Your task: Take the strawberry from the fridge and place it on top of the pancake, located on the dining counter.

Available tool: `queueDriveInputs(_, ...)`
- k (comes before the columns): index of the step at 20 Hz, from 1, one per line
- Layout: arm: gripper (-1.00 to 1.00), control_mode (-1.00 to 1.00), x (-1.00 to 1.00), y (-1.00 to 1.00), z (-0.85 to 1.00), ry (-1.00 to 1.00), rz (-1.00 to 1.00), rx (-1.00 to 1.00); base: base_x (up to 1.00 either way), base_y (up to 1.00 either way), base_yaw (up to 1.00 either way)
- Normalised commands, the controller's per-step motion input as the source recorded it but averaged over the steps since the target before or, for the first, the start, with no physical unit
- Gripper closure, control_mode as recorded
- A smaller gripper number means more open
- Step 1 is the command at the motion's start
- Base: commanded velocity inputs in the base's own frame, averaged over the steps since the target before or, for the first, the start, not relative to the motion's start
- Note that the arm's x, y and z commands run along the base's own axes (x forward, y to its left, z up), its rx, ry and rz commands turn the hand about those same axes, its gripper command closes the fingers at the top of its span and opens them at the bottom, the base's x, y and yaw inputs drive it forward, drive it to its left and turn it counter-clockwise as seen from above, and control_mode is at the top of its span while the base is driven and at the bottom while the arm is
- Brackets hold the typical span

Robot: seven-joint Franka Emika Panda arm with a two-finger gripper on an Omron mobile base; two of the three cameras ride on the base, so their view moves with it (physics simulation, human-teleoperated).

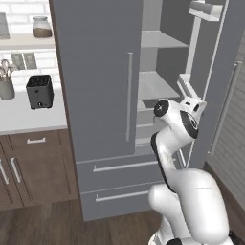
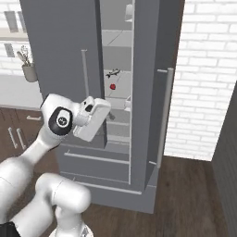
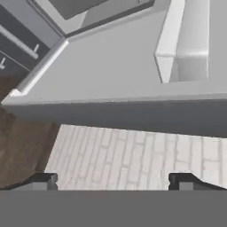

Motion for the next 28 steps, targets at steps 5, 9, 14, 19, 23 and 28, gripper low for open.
queueDriveInputs(5,-1.0,-1.0,0.51,-0.02,0.49,0.15,-0.03,-0.15,0.0,0.0,0.0)
queueDriveInputs(9,-1.0,-1.0,0.52,0.0,0.05,-0.03,0.0,0.0,0.0,0.0,0.0)
queueDriveInputs(14,-1.0,-1.0,0.71,-0.08,0.01,-0.15,0.02,0.0,0.0,0.0,0.0)
queueDriveInputs(19,-1.0,-1.0,0.49,-0.25,0.0,-0.14,0.0,0.0,0.0,0.0,0.0)
queueDriveInputs(23,-1.0,-1.0,0.36,-0.38,0.0,-0.08,0.0,0.0,0.0,0.0,0.0)
queueDriveInputs(28,-1.0,-1.0,0.3,-0.62,-0.02,0.0,0.0,0.0,0.0,0.0,0.0)
